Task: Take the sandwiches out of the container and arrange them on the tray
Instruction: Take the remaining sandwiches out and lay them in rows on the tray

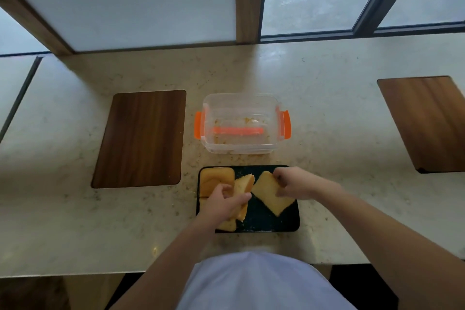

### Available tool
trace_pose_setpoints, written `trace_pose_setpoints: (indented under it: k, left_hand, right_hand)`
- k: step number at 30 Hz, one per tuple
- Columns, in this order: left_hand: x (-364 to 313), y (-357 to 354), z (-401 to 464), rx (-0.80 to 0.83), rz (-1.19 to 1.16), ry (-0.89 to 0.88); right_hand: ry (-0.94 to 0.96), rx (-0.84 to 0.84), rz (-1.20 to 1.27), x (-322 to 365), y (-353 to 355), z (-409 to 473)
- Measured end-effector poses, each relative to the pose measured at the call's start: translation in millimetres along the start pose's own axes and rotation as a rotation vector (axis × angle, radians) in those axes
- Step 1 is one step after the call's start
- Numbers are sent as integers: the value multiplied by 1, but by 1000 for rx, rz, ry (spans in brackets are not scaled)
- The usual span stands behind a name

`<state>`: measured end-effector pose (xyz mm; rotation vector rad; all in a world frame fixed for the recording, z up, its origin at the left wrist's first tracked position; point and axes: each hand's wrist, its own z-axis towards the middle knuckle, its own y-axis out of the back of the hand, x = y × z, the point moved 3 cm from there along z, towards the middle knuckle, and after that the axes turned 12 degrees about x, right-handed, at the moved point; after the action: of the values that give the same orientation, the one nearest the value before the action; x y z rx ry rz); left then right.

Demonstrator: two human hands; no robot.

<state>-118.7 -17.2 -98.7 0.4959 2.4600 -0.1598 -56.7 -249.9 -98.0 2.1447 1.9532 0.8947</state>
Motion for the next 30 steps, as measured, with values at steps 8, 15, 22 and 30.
trace_pose_setpoints:
  k: [8, 15, 22, 30]
  left_hand:
    - [-7, -5, 2, -7, 22, 11]
    - [-10, -6, 8, -42, -58, 49]
    - [-18, -6, 8, -34, -41, 45]
    - [-20, -9, 10, -17, -31, 30]
  right_hand:
    - [-111, -287, -317, 12, -4, 9]
    - [-101, -342, -319, 9, -66, -3]
    - [-101, -327, -317, 0, -46, 0]
    - [-135, -302, -295, 0, -30, 5]
